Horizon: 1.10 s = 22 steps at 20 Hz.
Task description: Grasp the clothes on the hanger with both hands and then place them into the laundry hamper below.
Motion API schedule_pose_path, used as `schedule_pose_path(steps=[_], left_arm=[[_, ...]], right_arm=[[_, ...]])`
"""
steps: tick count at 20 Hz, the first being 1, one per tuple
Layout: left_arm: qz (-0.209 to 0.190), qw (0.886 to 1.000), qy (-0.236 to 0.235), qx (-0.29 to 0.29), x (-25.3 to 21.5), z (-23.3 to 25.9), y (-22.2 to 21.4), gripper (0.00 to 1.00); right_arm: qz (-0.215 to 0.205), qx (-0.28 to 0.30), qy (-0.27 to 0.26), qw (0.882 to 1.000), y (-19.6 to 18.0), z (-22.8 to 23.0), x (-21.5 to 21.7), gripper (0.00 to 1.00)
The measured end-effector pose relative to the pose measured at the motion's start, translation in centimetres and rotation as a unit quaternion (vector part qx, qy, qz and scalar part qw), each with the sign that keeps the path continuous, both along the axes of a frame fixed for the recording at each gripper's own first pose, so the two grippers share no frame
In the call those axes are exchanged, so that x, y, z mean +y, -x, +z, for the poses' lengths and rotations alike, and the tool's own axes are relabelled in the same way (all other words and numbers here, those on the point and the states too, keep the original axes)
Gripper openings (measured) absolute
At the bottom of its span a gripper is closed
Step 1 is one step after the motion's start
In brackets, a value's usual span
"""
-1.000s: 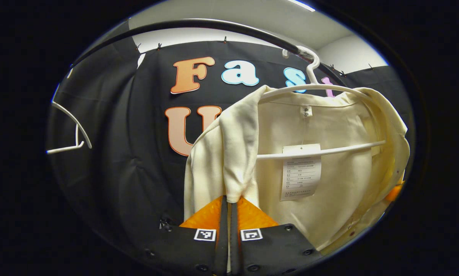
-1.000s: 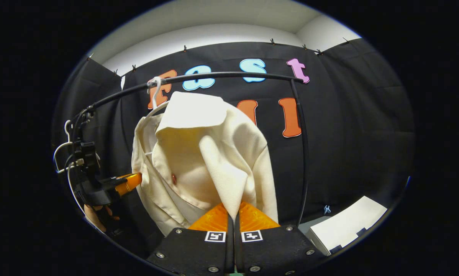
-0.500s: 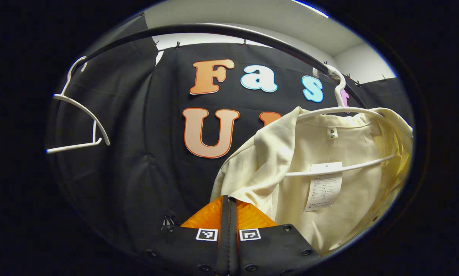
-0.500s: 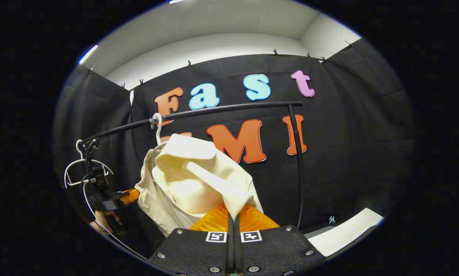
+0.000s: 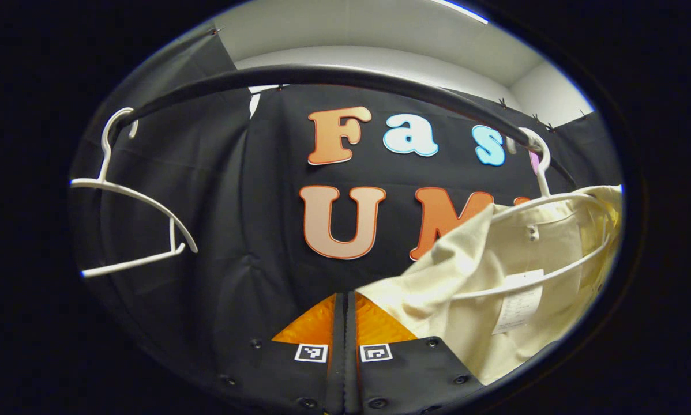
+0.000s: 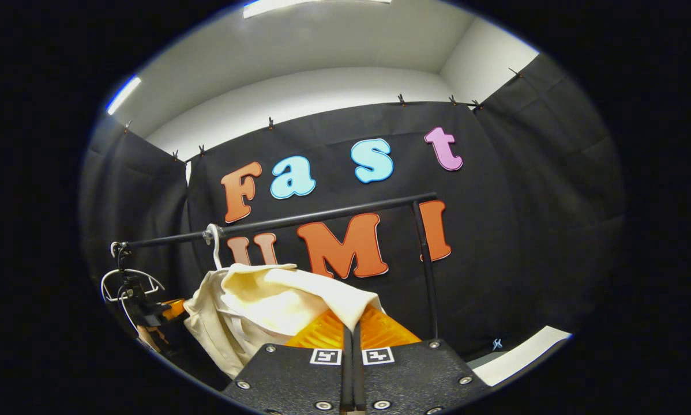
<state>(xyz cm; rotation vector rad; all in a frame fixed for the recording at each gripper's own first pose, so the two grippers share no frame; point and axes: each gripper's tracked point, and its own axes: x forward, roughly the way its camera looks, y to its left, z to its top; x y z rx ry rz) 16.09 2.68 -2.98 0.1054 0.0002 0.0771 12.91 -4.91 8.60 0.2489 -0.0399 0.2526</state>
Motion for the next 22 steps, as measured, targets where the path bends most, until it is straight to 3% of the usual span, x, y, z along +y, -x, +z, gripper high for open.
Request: schedule_pose_path(steps=[3, 6, 9, 10, 11, 15, 17, 18, 20, 22], left_arm=[[-0.001, 1.000, 0.004, -0.005, 1.2, 1.5, -0.7, 0.06], [-0.085, 0.995, 0.052, 0.021, -2.8, -0.5, 0.4, 0.06], [-0.146, 0.986, 0.060, 0.055, -6.5, -3.6, 1.9, 0.11], [-0.154, 0.984, 0.063, 0.065, -7.5, -4.6, 2.2, 0.19], [-0.161, 0.982, 0.071, 0.074, -8.3, -5.2, 2.6, 0.51], [-0.188, 0.971, 0.118, 0.085, -11.2, -6.8, 4.0, 0.98], [-0.209, 0.965, 0.135, 0.083, -12.6, -6.9, 4.3, 0.94], [-0.210, 0.966, 0.130, 0.079, -12.8, -7.1, 3.9, 0.97], [-0.185, 0.974, 0.101, 0.082, -12.3, -8.3, 1.8, 1.00], [-0.152, 0.981, 0.087, 0.085, -11.4, -9.2, -0.2, 0.97]], right_arm=[[-0.002, 0.005, -0.017, 1.000, -1.5, 1.2, -0.5, 0.00], [-0.002, 0.002, -0.022, 1.000, -2.6, 2.2, -0.3, 0.00], [-0.011, 0.001, -0.024, 1.000, -3.3, 2.4, -0.3, 0.00], [-0.014, 0.002, -0.024, 1.000, -3.5, 2.3, -0.4, 0.00], [-0.017, 0.003, -0.025, 1.000, -3.3, 2.2, -0.5, 0.00], [-0.024, 0.007, -0.016, 1.000, -3.6, 1.7, -0.6, 0.00], [-0.028, 0.007, -0.009, 1.000, -4.0, 1.7, -0.6, 0.00], [-0.027, 0.006, -0.008, 1.000, -4.2, 1.7, -0.6, 0.00], [-0.026, 0.004, -0.005, 1.000, -4.6, 2.0, -0.4, 0.00], [-0.026, 0.000, 0.000, 1.000, -4.9, 2.3, -0.5, 0.00]])
